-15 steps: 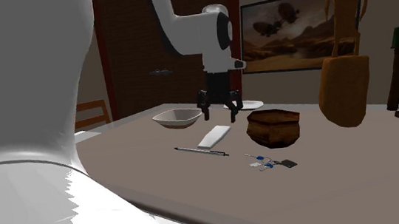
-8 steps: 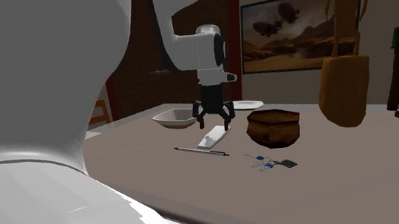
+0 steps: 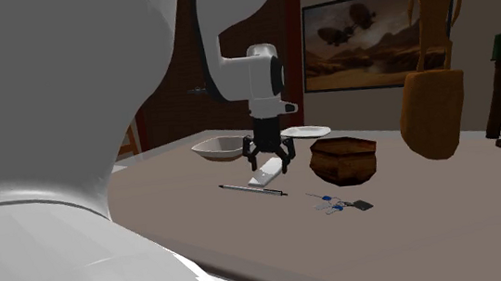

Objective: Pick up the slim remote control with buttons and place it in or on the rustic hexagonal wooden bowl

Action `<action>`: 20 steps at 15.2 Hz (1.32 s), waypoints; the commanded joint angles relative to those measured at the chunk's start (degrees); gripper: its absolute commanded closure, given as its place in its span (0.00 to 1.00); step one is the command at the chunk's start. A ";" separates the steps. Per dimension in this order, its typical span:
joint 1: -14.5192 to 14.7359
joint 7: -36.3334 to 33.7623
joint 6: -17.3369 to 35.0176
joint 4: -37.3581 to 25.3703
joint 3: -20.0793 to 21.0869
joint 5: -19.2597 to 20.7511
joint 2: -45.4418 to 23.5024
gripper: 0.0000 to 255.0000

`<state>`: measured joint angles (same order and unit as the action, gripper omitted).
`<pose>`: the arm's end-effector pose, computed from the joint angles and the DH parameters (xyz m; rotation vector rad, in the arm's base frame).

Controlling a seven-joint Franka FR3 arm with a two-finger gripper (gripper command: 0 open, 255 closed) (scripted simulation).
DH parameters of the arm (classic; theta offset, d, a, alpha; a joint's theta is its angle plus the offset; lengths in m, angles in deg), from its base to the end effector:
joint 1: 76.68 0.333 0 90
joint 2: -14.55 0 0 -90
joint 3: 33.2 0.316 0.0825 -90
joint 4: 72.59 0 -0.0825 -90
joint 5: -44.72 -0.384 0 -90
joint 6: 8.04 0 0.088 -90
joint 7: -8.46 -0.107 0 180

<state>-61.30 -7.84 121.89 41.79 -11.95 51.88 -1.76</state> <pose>0.4877 0.3491 0.3281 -3.0632 -0.6541 -0.0089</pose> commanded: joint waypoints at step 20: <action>-0.37 0.86 -3.88 -1.61 0.46 -1.31 2.47 1.00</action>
<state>-61.70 -7.00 118.88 40.82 -11.58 50.72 0.46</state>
